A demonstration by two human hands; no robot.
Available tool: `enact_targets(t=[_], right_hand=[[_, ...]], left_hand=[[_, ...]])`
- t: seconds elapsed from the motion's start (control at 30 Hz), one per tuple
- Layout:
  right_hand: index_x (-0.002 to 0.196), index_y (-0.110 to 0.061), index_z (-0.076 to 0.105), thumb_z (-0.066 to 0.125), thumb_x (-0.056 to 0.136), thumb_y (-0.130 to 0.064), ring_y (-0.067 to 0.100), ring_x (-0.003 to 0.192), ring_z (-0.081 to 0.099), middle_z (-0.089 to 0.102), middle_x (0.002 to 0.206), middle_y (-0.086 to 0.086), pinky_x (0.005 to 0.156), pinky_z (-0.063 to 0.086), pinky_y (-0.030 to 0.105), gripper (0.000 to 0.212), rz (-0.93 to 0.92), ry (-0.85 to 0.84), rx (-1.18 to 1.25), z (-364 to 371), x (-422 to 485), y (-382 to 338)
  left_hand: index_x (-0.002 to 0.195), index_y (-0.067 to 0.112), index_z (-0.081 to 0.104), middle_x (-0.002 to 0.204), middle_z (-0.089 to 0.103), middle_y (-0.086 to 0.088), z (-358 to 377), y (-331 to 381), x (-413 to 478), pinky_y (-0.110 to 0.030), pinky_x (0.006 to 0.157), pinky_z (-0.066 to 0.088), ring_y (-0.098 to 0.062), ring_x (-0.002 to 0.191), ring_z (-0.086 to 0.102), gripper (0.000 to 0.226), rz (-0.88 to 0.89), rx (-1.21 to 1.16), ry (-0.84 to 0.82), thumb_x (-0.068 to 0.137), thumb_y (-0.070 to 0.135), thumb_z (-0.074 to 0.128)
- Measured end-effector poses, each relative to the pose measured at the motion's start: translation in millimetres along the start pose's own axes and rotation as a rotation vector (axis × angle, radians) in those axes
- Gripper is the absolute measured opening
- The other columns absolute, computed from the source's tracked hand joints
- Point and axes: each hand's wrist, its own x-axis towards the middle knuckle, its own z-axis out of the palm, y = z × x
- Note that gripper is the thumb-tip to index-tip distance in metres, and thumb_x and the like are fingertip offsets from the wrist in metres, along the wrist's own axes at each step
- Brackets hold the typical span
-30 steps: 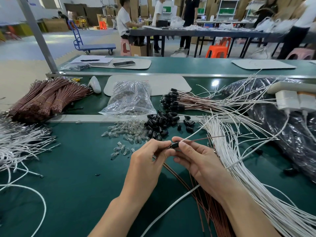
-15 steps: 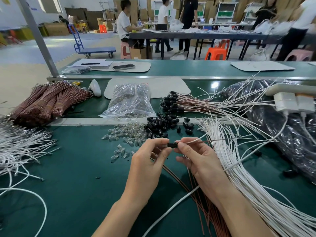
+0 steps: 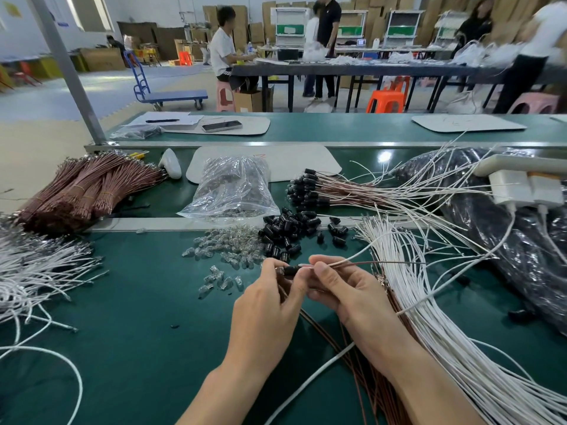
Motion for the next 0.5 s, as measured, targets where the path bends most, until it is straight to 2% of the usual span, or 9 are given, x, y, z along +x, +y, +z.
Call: enact_targets(t=[0.13,0.17,0.27,0.4,0.5], right_hand=[[0.094,-0.021,0.08,0.08,0.07,-0.031,0.02,0.091,0.075,0.077,0.094,0.01,0.076,0.058,0.021,0.026,-0.014,0.027,-0.04,-2.2,1.7,3.0],[0.094,-0.021,0.08,0.08,0.071,-0.03,0.019,0.09,0.075,0.078,0.094,0.01,0.075,0.058,0.021,0.024,-0.009,0.035,-0.048,-2.6,2.1,3.6],[0.091,-0.024,0.081,0.076,0.074,-0.025,0.018,0.088,0.076,0.078,0.094,0.011,0.07,0.058,0.019,0.018,0.014,0.049,-0.077,-3.1,2.6,4.1],[0.089,-0.012,0.079,0.072,0.075,-0.023,0.023,0.09,0.077,0.078,0.096,0.013,0.067,0.058,0.019,0.019,0.031,0.051,-0.081,-5.0,3.1,4.4],[0.099,-0.006,0.071,0.07,0.076,-0.021,0.025,0.092,0.077,0.078,0.097,0.014,0.067,0.058,0.02,0.028,0.032,0.037,-0.073,-5.7,3.5,4.8]], left_hand=[[0.084,0.035,0.042,0.081,0.059,0.04,0.8,1.0,-0.7,-0.019,0.051,0.035,-0.001,0.064,0.059,0.037,-0.008,0.034,-0.023,0.092,0.07,0.032],[0.084,0.035,0.041,0.078,0.06,0.038,1.1,1.0,-0.5,-0.019,0.053,0.036,0.0,0.064,0.059,0.036,-0.01,0.039,-0.028,0.092,0.069,0.032],[0.083,0.033,0.039,0.061,0.06,0.011,1.6,0.4,-0.5,-0.02,0.055,0.035,-0.002,0.068,0.058,0.037,-0.033,0.043,-0.045,0.093,0.067,0.029],[0.082,0.032,0.037,0.062,0.058,0.006,1.1,-0.3,-0.8,-0.022,0.057,0.04,-0.006,0.065,0.058,0.037,-0.029,0.083,-0.073,0.093,0.065,0.025],[0.081,0.032,0.036,0.062,0.058,0.007,1.5,-1.8,0.1,-0.024,0.06,0.042,-0.006,0.062,0.057,0.039,-0.016,0.114,-0.066,0.094,0.065,0.022]])
